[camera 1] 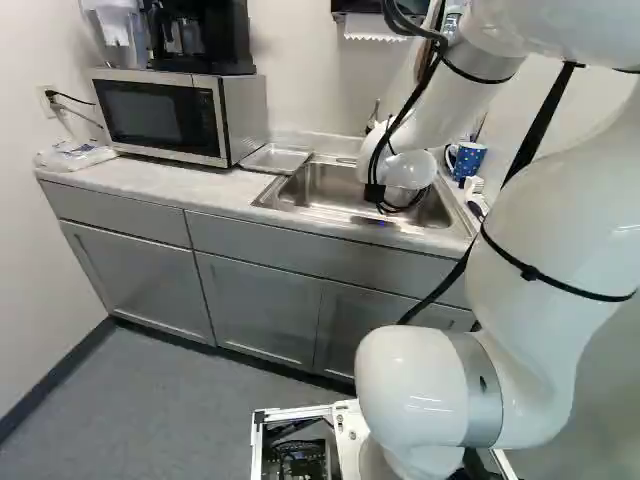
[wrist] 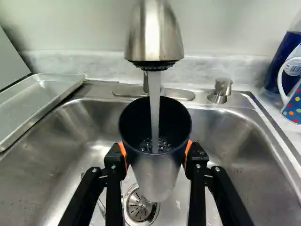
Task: Rinse the cup and place it in the tray
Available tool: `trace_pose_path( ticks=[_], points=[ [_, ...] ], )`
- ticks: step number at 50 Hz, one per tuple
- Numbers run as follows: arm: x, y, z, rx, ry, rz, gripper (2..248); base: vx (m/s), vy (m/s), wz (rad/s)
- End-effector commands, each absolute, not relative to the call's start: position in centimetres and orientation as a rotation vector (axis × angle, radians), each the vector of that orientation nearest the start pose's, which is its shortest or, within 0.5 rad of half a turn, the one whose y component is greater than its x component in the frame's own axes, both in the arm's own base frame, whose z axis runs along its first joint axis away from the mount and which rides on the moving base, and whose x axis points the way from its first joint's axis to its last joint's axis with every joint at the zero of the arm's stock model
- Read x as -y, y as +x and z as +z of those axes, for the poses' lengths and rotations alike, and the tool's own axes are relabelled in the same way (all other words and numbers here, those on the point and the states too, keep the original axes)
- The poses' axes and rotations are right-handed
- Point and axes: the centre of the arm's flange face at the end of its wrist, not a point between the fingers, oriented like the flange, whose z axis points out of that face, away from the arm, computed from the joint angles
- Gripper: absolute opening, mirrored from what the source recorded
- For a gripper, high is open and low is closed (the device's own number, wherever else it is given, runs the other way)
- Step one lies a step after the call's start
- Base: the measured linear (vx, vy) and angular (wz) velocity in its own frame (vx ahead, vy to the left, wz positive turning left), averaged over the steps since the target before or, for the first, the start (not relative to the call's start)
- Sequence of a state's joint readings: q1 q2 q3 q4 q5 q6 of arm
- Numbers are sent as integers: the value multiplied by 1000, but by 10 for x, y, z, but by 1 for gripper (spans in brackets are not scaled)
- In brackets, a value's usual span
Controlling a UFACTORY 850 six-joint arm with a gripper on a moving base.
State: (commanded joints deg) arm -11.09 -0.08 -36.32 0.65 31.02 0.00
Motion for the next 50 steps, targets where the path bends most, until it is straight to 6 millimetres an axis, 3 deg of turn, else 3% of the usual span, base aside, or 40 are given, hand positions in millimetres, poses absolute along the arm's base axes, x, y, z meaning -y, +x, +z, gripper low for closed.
trace_pose_path(
  ticks=[50],
  points=[
    [88, 448, 464, -280, -2694, -1793, 125, 0, 0, 0]
  ],
)
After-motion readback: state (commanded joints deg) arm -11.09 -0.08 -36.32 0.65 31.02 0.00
